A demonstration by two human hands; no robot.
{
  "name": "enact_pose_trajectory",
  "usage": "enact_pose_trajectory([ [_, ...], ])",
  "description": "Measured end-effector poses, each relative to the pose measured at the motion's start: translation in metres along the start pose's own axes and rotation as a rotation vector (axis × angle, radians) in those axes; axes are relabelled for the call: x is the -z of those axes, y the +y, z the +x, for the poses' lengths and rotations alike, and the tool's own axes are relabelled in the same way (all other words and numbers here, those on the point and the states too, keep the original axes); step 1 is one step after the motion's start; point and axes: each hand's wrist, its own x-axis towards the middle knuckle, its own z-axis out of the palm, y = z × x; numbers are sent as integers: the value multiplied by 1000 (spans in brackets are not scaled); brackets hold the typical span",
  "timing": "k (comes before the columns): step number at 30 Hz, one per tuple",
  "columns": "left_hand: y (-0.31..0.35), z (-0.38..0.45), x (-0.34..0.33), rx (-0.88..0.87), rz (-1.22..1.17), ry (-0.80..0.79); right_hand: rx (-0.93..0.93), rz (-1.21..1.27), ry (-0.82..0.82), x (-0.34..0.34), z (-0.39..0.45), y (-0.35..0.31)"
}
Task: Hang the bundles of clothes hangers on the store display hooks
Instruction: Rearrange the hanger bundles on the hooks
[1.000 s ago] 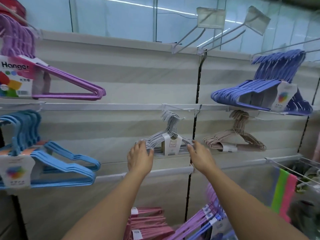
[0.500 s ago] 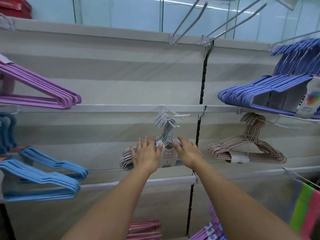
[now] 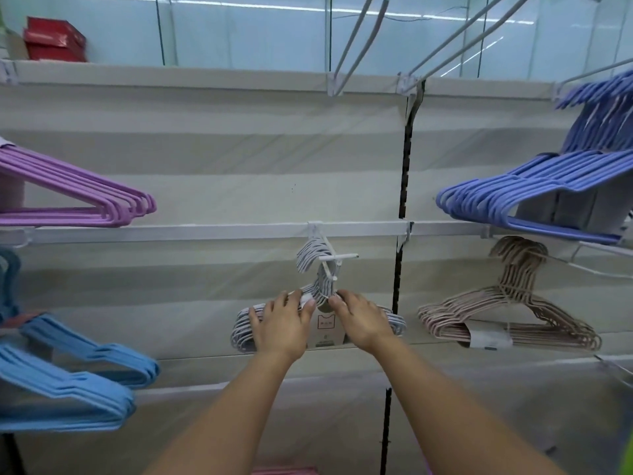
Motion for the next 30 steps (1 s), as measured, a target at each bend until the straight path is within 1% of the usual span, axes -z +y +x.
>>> enact_pose_trajectory([
  [3, 4, -2, -2, 13, 0, 72, -5, -16, 18, 3, -5, 2],
  [7, 25, -17, -2, -6, -75, 322, -18, -88, 120, 22, -21, 22],
  [10, 51, -33, -5, -52, -70, 485, -67, -94, 202, 46, -34, 53],
  [12, 74, -44, -11, -82, -74, 541, -104, -101, 245, 63, -45, 83],
  [13, 88, -49, -16, -98, -83, 544, -122, -110, 267, 72, -52, 101],
  [18, 153, -65, -44, -126, -142, 376, -210, -170, 325, 119, -76, 181],
  [22, 192, -66, -62, -143, -163, 289, -256, -223, 339, 153, -78, 230],
  [25, 210, -58, -75, -111, -162, 181, -285, -273, 298, 170, -72, 255],
  [30, 231, -27, -94, -94, -89, -2, -271, -306, 165, 180, -49, 276],
])
